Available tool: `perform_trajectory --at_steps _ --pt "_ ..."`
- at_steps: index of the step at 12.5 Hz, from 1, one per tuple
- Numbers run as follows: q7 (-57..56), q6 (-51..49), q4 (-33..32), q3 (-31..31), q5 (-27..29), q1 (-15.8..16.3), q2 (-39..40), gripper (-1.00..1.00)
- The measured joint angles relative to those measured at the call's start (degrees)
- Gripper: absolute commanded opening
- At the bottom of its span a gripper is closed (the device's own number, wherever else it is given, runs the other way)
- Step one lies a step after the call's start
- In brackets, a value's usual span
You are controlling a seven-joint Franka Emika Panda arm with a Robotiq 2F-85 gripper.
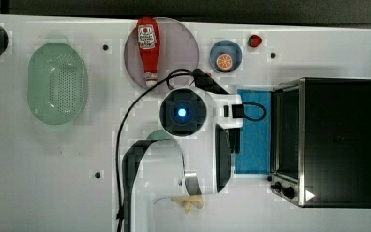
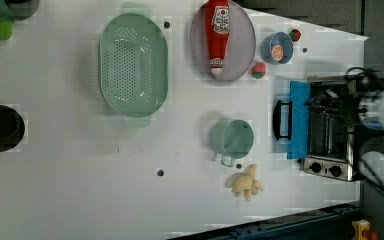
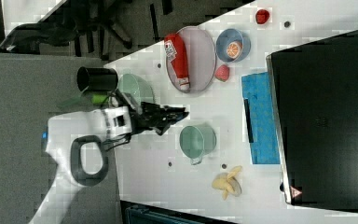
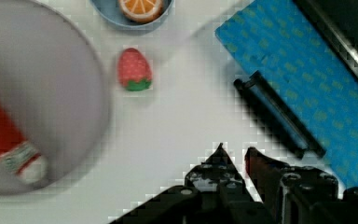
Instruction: Flap open oven.
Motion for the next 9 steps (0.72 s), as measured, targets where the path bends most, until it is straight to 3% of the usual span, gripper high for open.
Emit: perform_trajectory --at_steps 2,5,9 --pt "0.0 -6.5 0.6 -0.1 5.4 0.0 -4.4 -0.65" --pt "0.1 -16.6 2.9 -0.3 7.0 0.1 -11.3 -0.65" --pt "0.3 -32.7 14.5 -0.8 7.6 0.0 -14.1 -0.65"
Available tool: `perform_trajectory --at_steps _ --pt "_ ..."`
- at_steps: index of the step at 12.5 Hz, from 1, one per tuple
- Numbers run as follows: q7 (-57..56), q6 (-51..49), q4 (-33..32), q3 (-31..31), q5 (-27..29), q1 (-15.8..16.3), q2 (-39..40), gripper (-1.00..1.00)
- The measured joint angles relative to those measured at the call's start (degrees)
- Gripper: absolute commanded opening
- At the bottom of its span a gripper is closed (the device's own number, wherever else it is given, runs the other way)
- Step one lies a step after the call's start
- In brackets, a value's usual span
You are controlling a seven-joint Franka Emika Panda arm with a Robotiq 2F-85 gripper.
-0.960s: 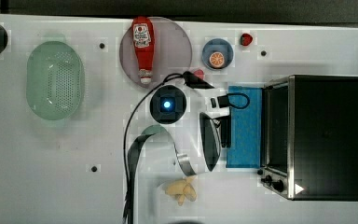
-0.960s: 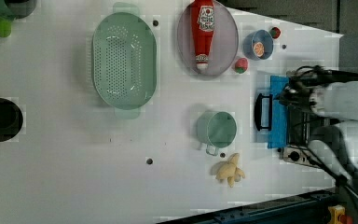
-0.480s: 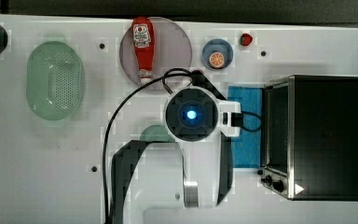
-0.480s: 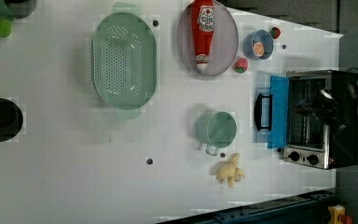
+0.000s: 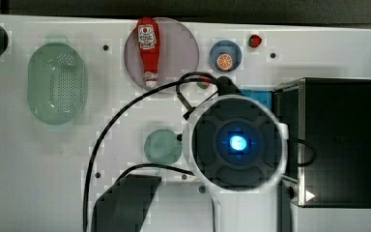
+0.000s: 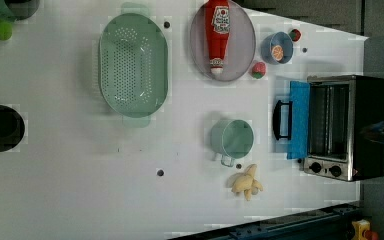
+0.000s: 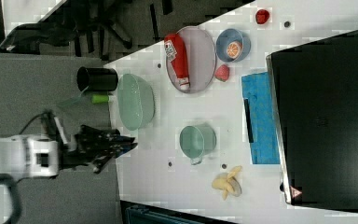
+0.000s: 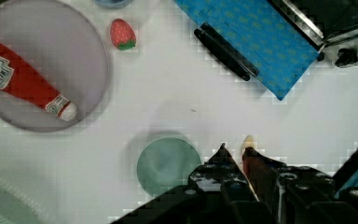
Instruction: Flap open oven.
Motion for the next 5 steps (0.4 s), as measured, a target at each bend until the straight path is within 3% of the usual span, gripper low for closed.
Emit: perform_trajectory --at_steps 5 --pt "0.0 -3.0 4.8 -0.4 0.5 -0.2 0.2 -0.65"
